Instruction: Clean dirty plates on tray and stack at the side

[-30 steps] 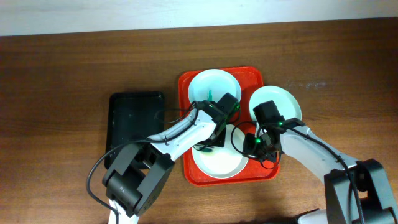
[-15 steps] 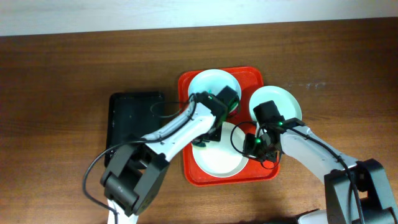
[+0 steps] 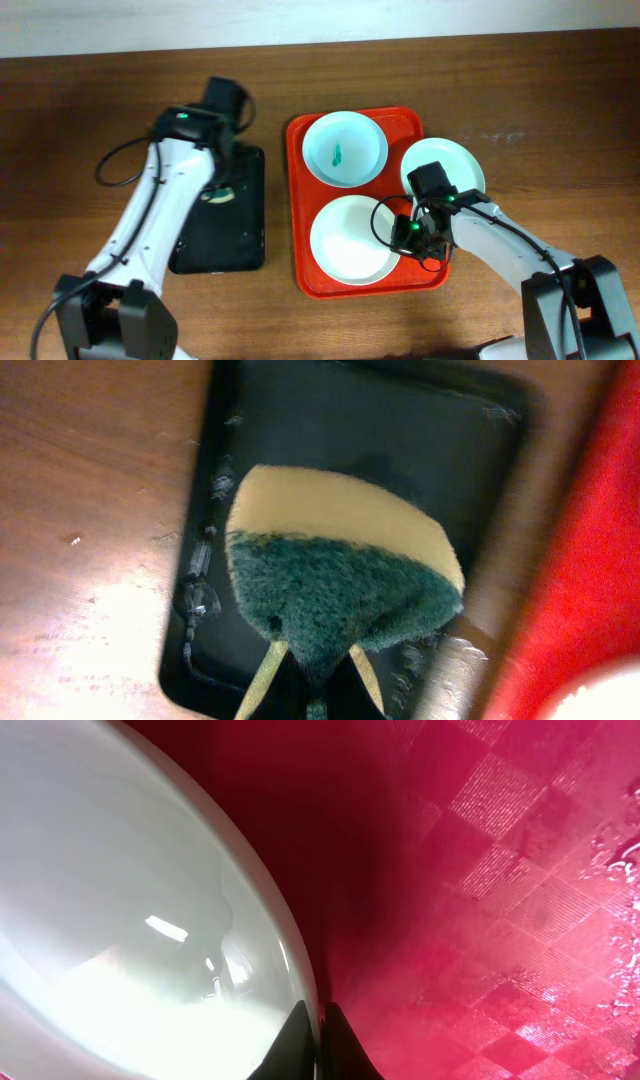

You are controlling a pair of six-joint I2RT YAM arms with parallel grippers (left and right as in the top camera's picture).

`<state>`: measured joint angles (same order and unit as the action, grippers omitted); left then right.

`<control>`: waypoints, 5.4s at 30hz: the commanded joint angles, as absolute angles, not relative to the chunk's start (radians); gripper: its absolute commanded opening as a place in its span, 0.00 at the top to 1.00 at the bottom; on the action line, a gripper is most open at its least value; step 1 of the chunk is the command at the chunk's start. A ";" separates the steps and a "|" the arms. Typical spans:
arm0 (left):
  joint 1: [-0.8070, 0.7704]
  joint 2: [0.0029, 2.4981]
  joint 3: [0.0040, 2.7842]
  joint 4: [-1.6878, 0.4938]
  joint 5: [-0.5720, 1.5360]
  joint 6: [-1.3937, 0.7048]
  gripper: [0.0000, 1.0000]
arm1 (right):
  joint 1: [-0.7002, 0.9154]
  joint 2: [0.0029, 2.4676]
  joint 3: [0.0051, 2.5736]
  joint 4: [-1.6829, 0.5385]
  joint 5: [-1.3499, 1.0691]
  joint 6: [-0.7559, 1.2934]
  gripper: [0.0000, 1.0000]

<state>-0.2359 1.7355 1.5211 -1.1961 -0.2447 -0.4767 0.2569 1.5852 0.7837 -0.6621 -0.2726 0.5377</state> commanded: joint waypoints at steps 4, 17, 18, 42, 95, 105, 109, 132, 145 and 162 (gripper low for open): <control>-0.119 1.745 1.186 -0.898 -0.130 -0.342 1.00 | 0.254 1.592 0.789 -0.666 -0.235 0.529 0.96; -0.114 1.610 1.269 -1.018 -0.047 -0.342 0.42 | 0.254 1.586 0.796 -0.624 -0.224 0.418 0.96; -0.114 1.575 1.290 -1.044 -0.048 -0.342 0.36 | 0.255 1.577 0.805 -0.641 -0.224 0.418 0.96; 0.047 1.097 1.328 -1.123 -0.147 -0.342 0.01 | 0.756 1.576 1.351 -0.553 0.196 0.419 0.96; 0.047 1.097 1.328 -1.124 -0.147 -0.342 0.01 | 1.100 1.663 1.356 -0.149 0.851 -0.101 0.96; 0.047 1.097 1.328 -1.124 -0.146 -0.342 0.01 | 1.099 1.663 1.356 -0.149 0.851 -0.101 0.96; 0.047 1.097 1.328 -1.124 -0.147 -0.342 0.01 | 1.100 1.663 1.356 -0.162 0.850 -0.088 0.96; 0.047 1.097 1.328 -1.146 -0.147 -0.342 0.01 | 0.613 1.663 1.356 -0.727 -0.320 0.641 0.96; 0.047 1.097 1.328 -1.146 -0.146 -0.342 0.00 | 0.277 1.641 1.356 -0.972 -0.360 0.562 0.96; 0.047 1.097 1.328 -1.146 -0.147 -0.342 0.01 | -0.586 1.469 1.324 -1.181 -0.040 0.371 0.96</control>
